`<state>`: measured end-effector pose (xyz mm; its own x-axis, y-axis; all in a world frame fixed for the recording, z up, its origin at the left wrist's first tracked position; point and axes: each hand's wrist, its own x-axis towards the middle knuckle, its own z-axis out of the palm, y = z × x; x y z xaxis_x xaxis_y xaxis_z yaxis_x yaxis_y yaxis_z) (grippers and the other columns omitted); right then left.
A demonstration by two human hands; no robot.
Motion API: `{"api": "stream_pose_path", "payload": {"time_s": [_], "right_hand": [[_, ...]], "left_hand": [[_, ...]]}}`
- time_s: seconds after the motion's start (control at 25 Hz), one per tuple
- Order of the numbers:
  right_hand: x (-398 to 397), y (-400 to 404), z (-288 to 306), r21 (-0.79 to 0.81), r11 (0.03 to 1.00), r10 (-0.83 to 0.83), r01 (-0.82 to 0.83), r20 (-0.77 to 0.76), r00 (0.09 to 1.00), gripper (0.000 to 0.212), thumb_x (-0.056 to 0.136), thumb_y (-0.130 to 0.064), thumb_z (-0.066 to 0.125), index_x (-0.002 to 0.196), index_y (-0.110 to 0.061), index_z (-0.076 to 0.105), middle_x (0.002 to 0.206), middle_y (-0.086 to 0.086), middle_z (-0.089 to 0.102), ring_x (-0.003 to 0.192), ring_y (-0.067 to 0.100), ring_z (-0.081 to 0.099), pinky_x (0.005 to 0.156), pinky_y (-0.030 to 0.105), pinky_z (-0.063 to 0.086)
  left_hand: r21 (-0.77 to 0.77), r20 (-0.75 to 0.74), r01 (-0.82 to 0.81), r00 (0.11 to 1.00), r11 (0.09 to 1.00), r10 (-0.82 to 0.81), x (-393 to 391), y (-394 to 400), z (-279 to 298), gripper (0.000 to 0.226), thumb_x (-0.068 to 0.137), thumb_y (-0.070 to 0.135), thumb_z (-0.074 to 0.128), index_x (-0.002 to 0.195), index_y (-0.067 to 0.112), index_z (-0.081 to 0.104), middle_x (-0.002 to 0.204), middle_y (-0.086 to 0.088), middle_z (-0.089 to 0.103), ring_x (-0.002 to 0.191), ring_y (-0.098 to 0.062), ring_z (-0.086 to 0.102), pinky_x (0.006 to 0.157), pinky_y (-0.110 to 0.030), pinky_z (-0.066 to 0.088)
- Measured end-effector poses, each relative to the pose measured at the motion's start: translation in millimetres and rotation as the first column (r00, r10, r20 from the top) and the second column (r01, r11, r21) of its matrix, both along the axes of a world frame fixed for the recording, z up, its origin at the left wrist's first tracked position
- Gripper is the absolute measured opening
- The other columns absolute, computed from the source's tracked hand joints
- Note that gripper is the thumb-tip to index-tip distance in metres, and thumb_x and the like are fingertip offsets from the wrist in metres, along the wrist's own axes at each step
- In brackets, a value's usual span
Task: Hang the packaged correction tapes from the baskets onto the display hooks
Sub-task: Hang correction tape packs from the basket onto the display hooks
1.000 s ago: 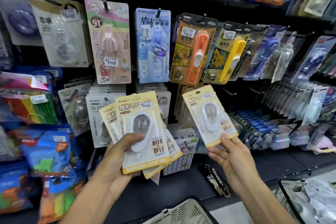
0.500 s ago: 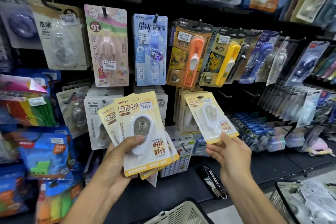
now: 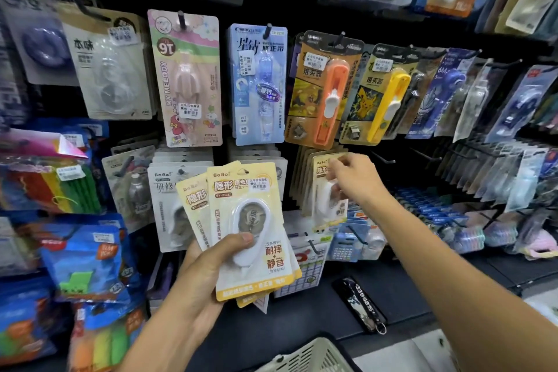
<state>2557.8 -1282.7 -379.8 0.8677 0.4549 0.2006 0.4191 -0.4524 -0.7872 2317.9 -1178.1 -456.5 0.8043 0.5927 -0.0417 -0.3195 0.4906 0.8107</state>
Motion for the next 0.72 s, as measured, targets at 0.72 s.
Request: {"api": "stream_pose_path", "payload": {"time_s": [0.72], "right_hand": [[37.2, 36.4, -14.8, -0.031, 0.999, 0.016, -0.014, 0.087, 0.996, 0.035, 0.102, -0.013, 0.051, 0.083, 0.015, 0.061, 0.070, 0.017, 0.057, 0.062, 0.027, 0.052, 0.060, 0.034, 0.038]], "left_hand": [[0.073, -0.018, 0.053, 0.998, 0.996, -0.052, 1.5, 0.2, 1.6, 0.057, 0.041, 0.019, 0.090, 0.097, 0.025, 0.079, 0.108, -0.014, 0.078, 0.089, -0.038, 0.077, 0.051, -0.041, 0.060]]}}
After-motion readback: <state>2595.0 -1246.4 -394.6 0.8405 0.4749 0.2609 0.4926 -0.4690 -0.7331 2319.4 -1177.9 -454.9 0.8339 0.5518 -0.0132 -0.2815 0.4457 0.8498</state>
